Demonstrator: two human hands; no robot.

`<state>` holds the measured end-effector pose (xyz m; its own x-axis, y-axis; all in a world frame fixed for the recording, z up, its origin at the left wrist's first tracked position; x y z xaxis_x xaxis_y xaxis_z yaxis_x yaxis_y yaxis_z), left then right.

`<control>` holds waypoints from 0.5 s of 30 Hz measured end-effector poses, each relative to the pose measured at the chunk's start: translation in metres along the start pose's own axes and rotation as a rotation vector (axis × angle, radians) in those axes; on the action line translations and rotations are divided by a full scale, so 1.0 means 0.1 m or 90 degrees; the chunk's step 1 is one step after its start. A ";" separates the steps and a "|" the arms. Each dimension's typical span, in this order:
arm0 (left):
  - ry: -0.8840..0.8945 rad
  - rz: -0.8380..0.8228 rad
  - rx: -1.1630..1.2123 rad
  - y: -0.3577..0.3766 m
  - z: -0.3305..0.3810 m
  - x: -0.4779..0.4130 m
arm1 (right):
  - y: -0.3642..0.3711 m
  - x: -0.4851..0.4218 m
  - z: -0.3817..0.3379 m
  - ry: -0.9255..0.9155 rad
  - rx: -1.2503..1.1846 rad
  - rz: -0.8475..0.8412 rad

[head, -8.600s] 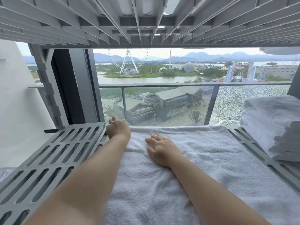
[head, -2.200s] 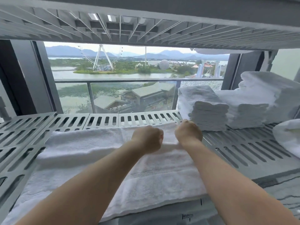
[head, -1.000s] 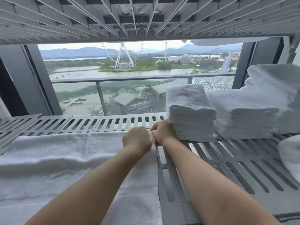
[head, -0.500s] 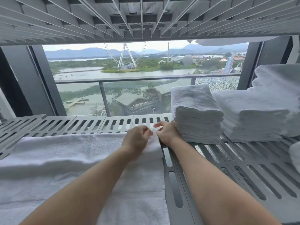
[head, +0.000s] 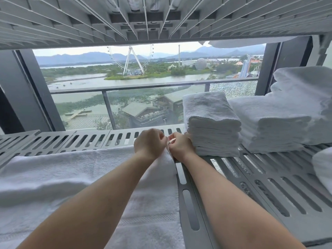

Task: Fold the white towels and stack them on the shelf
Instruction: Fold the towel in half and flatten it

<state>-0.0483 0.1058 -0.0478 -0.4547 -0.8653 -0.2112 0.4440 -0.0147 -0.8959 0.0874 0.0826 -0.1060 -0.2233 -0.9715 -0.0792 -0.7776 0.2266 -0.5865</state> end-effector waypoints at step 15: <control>0.136 -0.151 -0.039 0.38 -0.11 0.32 | 0.00 0.04 -0.03 -0.018 -0.029 -0.020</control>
<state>-0.0548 0.0829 -0.0935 -0.6940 -0.7170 -0.0653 0.2621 -0.1672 -0.9505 0.0845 0.0787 -0.1036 -0.1825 -0.9796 -0.0840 -0.8103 0.1983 -0.5515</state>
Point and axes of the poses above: each hand's wrist, its own x-axis away from the middle knuckle, its own y-axis out of the palm, z = x × y, the point moved 9 cm from there along -x, towards the middle knuckle, and after that the axes turned 15 degrees about -z, right-handed, at the moved point
